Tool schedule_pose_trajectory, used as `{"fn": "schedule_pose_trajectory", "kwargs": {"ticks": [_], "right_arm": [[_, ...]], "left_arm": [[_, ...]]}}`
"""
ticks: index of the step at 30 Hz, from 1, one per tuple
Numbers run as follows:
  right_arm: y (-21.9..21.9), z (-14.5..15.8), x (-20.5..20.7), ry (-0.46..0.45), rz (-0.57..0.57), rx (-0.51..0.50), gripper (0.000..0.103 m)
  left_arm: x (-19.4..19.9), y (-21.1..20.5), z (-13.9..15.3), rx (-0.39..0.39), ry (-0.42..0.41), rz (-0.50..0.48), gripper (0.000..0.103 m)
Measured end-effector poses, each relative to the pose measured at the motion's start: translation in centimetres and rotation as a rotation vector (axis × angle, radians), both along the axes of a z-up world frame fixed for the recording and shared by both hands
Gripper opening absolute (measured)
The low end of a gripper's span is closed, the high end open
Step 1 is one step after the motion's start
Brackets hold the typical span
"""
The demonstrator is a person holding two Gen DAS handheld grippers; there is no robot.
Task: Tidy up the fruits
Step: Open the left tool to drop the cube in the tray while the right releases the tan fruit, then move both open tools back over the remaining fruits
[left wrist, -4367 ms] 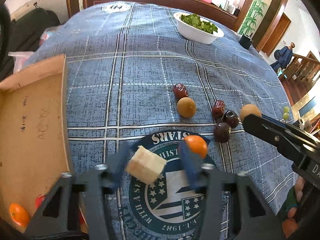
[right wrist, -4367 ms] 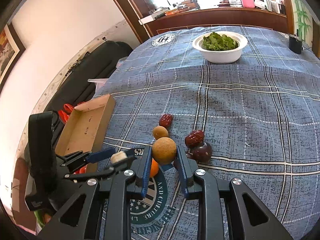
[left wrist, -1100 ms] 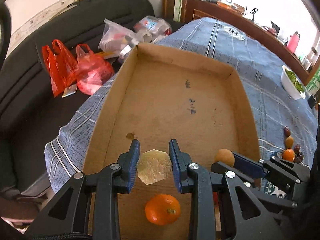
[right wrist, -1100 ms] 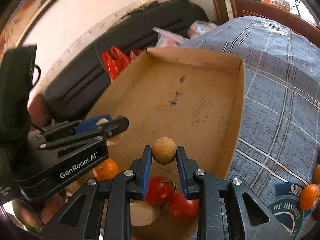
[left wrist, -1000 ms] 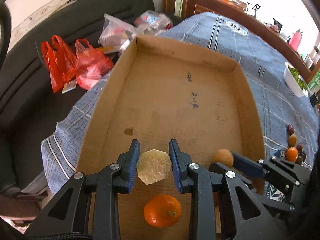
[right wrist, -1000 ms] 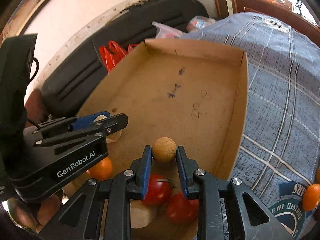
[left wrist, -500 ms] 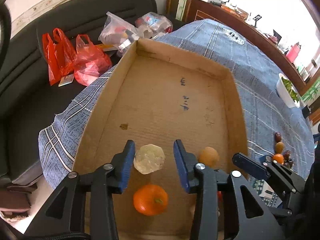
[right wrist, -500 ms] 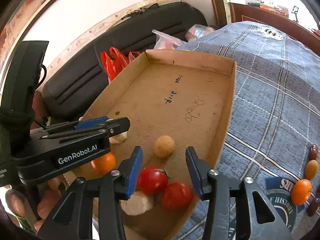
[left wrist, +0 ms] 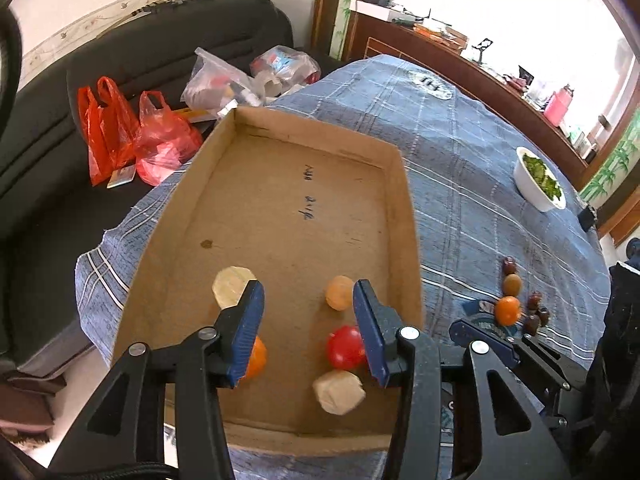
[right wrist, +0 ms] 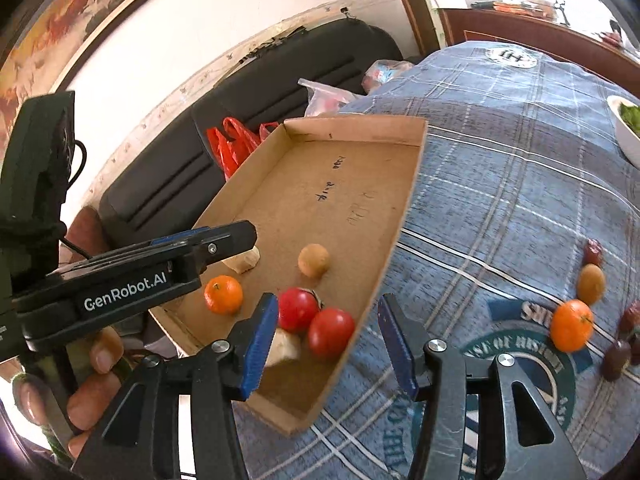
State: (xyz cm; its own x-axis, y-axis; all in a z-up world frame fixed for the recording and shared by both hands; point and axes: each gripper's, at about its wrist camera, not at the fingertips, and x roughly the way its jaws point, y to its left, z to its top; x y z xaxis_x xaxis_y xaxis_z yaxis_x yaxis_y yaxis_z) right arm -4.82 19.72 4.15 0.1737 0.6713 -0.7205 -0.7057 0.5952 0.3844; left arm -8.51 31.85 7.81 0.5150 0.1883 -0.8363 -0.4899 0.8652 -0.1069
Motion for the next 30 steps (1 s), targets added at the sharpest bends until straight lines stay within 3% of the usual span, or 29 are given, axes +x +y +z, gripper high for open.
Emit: {"fn": "schedule_pose_trajectory", "kwargs": {"ticks": [17, 30], "right_arm": [[-10.7, 1.7, 0.8, 0.010, -0.172, 0.082, 0.057], [-16.5, 1.7, 1.2, 0.009, -0.284, 0.111, 0.057]], "left_arm": [[1.1, -7.0, 2.4, 0.012, -0.053, -0.126, 0.045], [1.6, -10.8, 2.8, 0.017, -0.058, -0.196, 0.048]]}}
